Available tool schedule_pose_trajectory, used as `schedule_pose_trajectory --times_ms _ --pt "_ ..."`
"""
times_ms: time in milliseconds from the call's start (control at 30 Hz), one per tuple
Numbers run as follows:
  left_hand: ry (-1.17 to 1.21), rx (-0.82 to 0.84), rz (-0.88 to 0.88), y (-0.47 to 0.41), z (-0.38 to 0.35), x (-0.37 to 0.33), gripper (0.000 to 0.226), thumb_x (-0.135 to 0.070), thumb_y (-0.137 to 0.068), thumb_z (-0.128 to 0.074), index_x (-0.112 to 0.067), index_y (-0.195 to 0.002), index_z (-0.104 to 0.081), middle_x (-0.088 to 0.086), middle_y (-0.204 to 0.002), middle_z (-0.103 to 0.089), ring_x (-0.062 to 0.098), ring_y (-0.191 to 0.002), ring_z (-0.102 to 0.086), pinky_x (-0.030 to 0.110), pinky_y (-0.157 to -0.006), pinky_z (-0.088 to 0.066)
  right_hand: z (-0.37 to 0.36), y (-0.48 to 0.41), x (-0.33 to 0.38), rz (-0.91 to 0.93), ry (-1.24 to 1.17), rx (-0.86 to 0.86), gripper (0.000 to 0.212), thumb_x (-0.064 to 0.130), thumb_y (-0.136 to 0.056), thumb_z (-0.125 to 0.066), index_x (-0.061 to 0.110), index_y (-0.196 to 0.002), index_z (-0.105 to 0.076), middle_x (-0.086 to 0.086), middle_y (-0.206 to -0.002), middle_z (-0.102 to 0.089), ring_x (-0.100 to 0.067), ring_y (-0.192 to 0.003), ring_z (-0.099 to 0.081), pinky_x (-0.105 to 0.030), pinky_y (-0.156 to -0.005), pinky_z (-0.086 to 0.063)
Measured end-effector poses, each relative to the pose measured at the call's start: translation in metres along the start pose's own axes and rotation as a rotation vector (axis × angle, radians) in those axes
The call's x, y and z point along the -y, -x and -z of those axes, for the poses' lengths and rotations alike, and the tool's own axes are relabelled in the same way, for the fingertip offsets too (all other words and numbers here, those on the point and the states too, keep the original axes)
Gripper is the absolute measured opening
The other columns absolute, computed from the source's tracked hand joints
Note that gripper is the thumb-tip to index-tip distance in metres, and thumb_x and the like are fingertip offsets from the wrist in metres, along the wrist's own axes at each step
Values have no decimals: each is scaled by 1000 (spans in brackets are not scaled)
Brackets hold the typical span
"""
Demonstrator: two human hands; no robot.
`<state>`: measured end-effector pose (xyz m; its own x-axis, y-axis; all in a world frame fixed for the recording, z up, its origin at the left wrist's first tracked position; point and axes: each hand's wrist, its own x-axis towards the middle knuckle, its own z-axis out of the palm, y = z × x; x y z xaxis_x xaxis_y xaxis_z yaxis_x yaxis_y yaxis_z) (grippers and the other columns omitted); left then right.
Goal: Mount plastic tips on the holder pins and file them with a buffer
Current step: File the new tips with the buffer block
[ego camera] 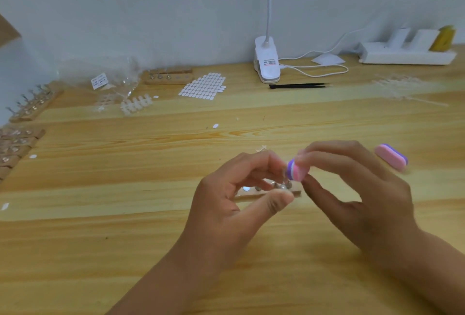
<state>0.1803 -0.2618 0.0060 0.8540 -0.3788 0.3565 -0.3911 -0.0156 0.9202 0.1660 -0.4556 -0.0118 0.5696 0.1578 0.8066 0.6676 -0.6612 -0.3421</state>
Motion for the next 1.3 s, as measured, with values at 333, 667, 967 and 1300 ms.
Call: schedule_pose_trajectory --times_ms 333,667,967,1300 --pt "21 -27 4 1 0 2 24 -22 -80 -76 -25 -102 -69 -4 -97 -71 13 -88 -68 17 -81 -50 0 0 -5 -86 25 3 24 -5 -85 -76 14 -98 -69 2 -98 -69 -12 -92 -66 -8 -88 -39" --pt "398 49 80 -2 1 3 19 -3 -83 -73 -9 -100 -69 4 -94 -70 16 -91 -67 23 -81 -55 3 -1 -1 -181 -103 -30 28 0 -88 -77 16 -108 -67 2 -104 -69 -12 -99 -68 -27 -88 -54" --pt "380 16 142 -4 -2 8 19 -5 -79 -73 -10 -97 -71 3 -93 -70 15 -89 -67 25 -80 -55 2 -3 2 -106 12 -55 27 4 -90 -70 14 -114 -65 1 -106 -66 5 -100 -59 -5 -89 -39" --pt "398 19 198 -4 1 9 24 -11 -77 -75 -13 -101 -73 7 -97 -74 17 -92 -70 22 -80 -54 -1 -1 6 -49 -28 -26 27 3 -89 -69 17 -112 -64 -3 -106 -68 -10 -102 -65 -16 -94 -45"
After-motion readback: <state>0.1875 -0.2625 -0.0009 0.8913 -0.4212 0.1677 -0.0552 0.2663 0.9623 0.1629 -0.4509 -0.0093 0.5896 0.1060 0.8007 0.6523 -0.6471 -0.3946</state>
